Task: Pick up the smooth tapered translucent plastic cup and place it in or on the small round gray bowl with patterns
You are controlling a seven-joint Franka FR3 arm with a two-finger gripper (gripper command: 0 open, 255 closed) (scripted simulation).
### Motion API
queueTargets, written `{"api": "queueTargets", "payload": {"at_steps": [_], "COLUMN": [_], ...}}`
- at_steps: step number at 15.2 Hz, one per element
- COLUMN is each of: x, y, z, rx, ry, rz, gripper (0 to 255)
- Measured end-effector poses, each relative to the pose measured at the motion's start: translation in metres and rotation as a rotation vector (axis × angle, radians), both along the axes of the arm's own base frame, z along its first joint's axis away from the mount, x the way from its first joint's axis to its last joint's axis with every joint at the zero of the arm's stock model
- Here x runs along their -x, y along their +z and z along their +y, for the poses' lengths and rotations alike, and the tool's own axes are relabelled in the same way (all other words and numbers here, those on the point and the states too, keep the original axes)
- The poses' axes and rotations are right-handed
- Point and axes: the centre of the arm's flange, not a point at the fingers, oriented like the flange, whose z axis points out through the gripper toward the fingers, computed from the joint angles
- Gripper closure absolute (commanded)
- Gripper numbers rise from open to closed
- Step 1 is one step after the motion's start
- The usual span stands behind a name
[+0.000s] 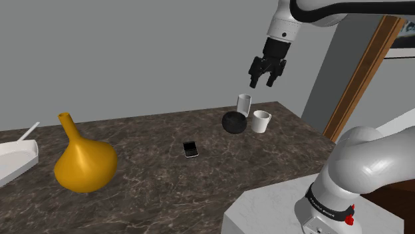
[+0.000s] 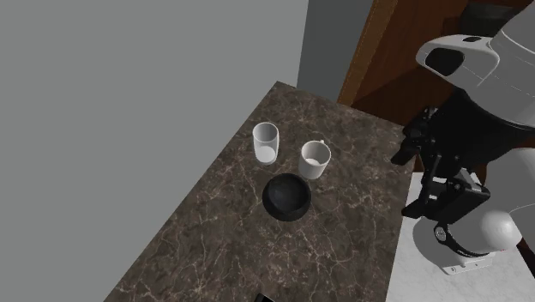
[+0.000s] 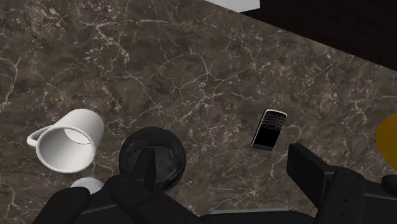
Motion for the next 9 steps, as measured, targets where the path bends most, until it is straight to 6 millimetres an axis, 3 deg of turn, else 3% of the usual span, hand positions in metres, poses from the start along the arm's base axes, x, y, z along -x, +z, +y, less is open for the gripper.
{"api": "queueTargets", "payload": {"at_steps": [4,9], "x": [-0.016,-0.054], "y": [-0.014,-0.046], "z": [-0.017,-0.058], "rx": [0.007,0.025], "ry": [0.019,0.066], "rz": [0.008,0.027], "gripper": [0,0]}}
